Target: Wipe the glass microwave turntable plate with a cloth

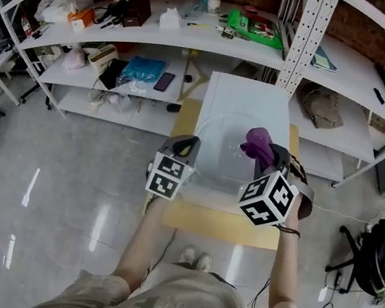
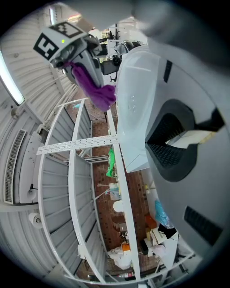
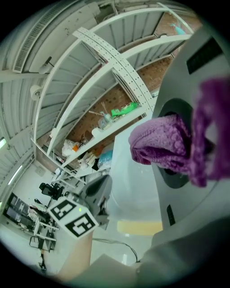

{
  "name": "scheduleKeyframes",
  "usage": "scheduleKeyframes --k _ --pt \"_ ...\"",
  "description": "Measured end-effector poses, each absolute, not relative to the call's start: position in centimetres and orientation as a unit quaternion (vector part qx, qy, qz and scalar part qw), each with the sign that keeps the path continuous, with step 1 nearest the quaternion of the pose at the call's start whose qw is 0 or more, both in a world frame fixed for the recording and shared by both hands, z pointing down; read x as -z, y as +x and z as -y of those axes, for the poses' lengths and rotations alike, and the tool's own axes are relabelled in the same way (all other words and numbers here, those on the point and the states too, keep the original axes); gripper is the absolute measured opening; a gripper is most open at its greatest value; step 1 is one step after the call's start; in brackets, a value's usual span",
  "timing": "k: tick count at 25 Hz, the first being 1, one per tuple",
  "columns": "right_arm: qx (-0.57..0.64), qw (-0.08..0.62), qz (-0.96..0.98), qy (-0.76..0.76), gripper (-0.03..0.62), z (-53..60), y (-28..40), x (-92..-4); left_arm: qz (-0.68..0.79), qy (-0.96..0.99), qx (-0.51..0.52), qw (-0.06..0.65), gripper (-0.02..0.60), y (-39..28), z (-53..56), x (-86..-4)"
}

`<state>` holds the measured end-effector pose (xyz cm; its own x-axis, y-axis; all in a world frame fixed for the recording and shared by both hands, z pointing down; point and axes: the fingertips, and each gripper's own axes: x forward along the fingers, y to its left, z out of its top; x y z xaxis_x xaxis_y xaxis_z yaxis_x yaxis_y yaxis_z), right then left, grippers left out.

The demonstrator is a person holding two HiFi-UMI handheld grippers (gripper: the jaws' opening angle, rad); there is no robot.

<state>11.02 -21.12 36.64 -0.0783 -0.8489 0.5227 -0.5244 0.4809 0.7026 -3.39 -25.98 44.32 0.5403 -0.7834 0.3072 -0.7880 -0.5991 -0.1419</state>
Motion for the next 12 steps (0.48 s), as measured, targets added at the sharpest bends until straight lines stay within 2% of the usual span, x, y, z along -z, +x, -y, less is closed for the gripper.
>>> scheduleKeyframes --k 3,12 --pt "0.170 0.467 0.712 0.496 0.049 24.7 11.4 -35.4 0.446 0.878 -0.171 0.007 0.002 -3.4 25.9 -44.0" --pt "0.117 0.506 0.710 0.476 0.049 31.2 13.4 -39.9 0.446 0.878 -0.172 0.006 0.002 -3.3 26.0 -43.8"
